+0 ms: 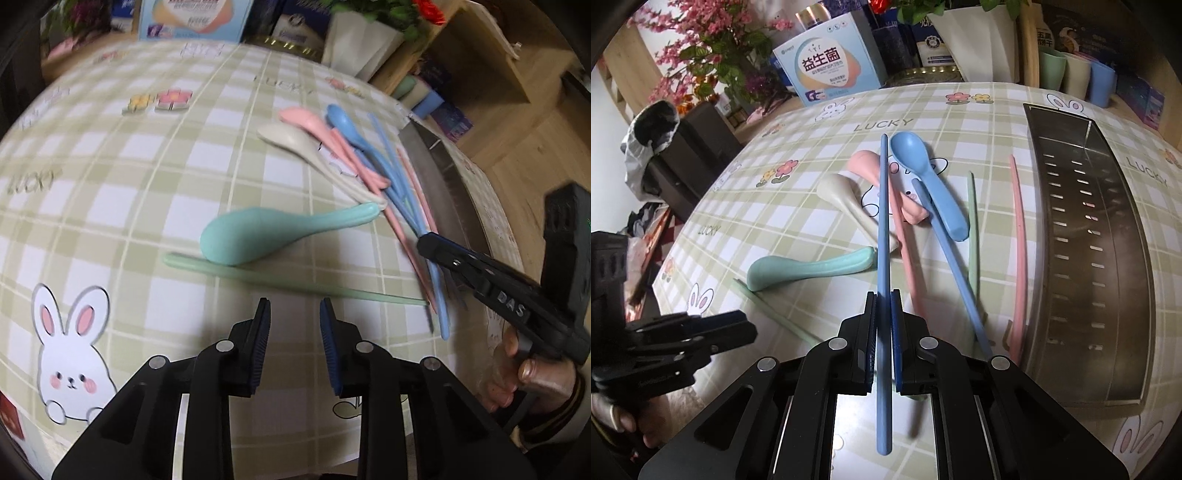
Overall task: Organize utensils
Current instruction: 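Close the left tool on the green chopstick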
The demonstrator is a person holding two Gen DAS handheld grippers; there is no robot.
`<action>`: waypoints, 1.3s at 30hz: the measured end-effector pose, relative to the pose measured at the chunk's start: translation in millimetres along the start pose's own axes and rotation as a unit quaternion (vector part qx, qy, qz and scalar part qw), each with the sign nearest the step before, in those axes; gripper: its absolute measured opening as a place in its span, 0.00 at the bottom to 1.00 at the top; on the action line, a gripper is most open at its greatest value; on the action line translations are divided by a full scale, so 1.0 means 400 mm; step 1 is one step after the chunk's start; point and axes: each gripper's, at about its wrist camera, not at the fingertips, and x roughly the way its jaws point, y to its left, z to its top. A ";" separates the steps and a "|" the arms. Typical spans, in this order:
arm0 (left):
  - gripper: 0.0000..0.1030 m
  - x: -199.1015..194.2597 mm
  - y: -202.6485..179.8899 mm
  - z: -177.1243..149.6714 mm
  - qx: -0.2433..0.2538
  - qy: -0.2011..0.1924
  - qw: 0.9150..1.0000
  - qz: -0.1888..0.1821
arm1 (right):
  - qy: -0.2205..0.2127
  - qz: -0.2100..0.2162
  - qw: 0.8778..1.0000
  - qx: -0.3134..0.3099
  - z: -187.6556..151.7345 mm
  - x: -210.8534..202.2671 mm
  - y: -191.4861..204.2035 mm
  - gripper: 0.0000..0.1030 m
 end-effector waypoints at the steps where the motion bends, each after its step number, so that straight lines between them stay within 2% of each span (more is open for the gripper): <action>1: 0.26 0.007 0.008 0.006 -0.019 0.008 1.000 -0.008 | -0.003 0.002 1.000 0.000 -0.001 -0.003 -0.002 0.07; 6: 0.26 0.030 0.049 0.035 -0.121 0.032 0.991 -0.047 | -0.019 0.010 1.000 0.002 -0.005 -0.023 -0.012 0.07; 8: 0.26 0.035 0.053 0.050 -0.139 0.033 0.989 -0.045 | -0.024 0.013 1.000 0.003 -0.006 -0.029 -0.014 0.07; 10: 0.26 0.042 0.037 0.069 -0.130 0.031 0.991 -0.020 | -0.029 0.018 0.999 0.009 -0.006 -0.033 -0.019 0.07; 14: 0.27 0.064 -0.014 0.100 -0.087 0.024 0.995 0.052 | -0.039 0.020 0.999 0.025 -0.005 -0.045 -0.037 0.07; 16: 0.31 0.075 -0.041 0.114 -0.066 0.022 0.994 0.081 | -0.047 0.020 0.998 0.025 -0.003 -0.055 -0.039 0.07; 18: 0.41 0.083 -0.054 0.127 -0.064 0.023 0.994 0.090 | -0.055 0.019 0.998 0.025 -0.001 -0.067 -0.041 0.07; 21: 0.43 0.105 -0.081 0.143 -0.047 0.023 0.990 0.130 | -0.064 0.019 0.997 0.029 0.002 -0.080 -0.050 0.07; 25: 0.44 0.130 -0.126 0.133 0.023 0.010 0.980 0.199 | -0.069 0.019 0.997 0.038 0.002 -0.088 -0.061 0.07; 27: 0.44 0.130 -0.133 0.129 0.037 0.002 0.977 0.210 | -0.072 0.019 0.996 0.041 -0.001 -0.092 -0.064 0.07; 33: 0.45 0.114 -0.107 0.124 0.035 0.018 0.979 0.198 | -0.078 0.021 0.996 0.043 0.000 -0.103 -0.064 0.07; 34: 0.44 0.110 -0.098 0.115 0.031 0.019 0.981 0.193 | -0.079 0.022 0.996 0.042 0.000 -0.103 -0.063 0.07; 36: 0.23 0.098 -0.080 0.107 0.023 0.014 0.983 0.184 | -0.079 0.023 0.996 0.041 -0.003 -0.103 -0.060 0.07; 38: 0.12 0.081 -0.053 0.102 0.011 0.014 0.986 0.167 | -0.079 0.024 0.996 0.041 -0.005 -0.103 -0.060 0.07; 39: 0.10 0.072 -0.029 0.102 -0.001 0.015 0.988 0.151 | -0.078 0.025 0.996 0.041 -0.005 -0.102 -0.060 0.07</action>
